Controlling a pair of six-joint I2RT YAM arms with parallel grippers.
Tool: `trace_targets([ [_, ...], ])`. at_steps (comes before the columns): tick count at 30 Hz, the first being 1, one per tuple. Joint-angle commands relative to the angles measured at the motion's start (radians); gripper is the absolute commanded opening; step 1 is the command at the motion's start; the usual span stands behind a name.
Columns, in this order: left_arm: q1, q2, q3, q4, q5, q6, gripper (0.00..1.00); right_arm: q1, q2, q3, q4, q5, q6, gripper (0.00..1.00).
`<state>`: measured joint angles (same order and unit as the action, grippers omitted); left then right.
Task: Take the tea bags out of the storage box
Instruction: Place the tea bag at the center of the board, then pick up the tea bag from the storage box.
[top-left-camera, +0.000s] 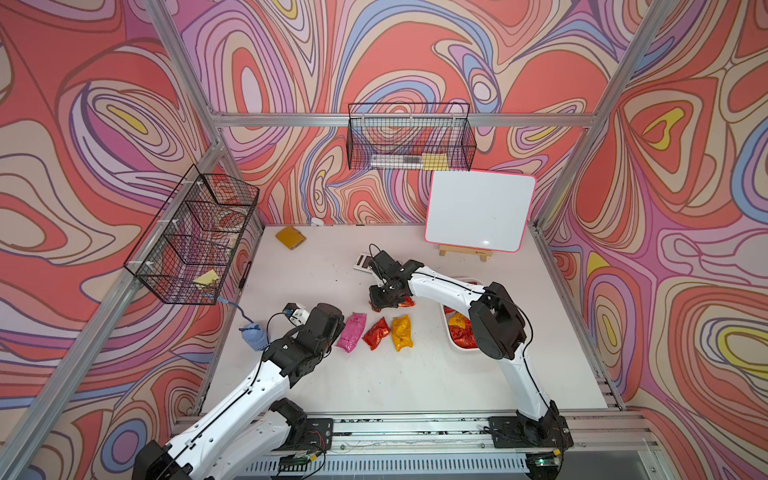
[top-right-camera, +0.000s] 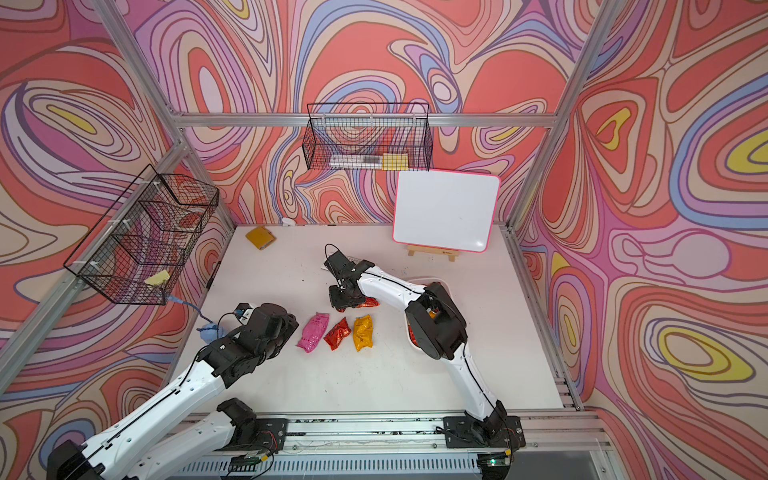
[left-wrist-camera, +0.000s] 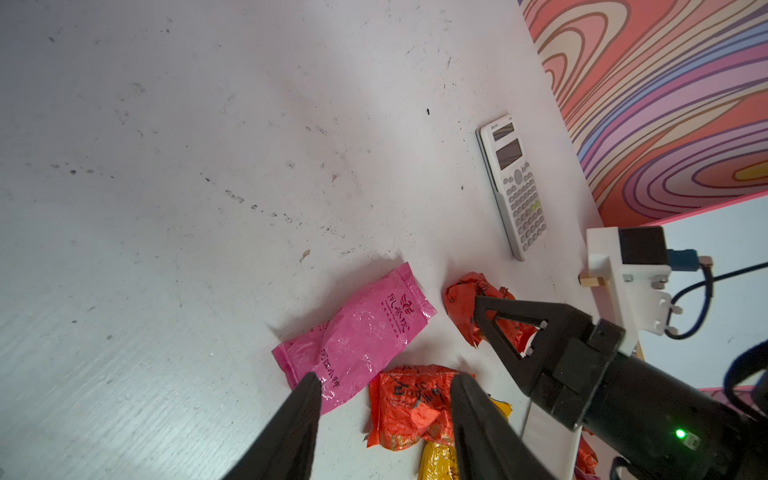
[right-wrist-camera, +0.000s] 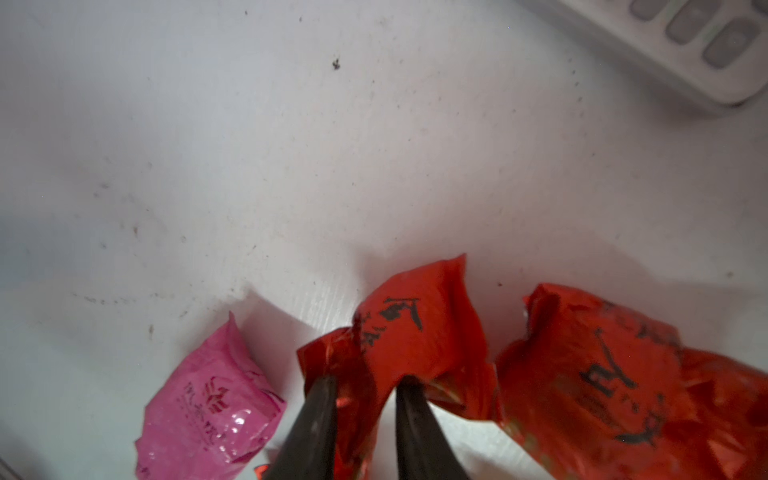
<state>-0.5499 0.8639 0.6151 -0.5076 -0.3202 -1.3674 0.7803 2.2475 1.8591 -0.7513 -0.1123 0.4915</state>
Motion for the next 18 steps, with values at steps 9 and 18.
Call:
trace_targets([
  [9, 0.005, 0.068, 0.077, 0.174, 0.138, 0.244, 0.55, -0.016, -0.404, -0.238, -0.054, 0.194, 0.089, 0.4],
  [18, -0.013, 0.257, 0.118, 0.419, 0.43, 0.303, 0.61, -0.124, -0.755, -0.604, -0.22, 0.332, 0.372, 0.47],
])
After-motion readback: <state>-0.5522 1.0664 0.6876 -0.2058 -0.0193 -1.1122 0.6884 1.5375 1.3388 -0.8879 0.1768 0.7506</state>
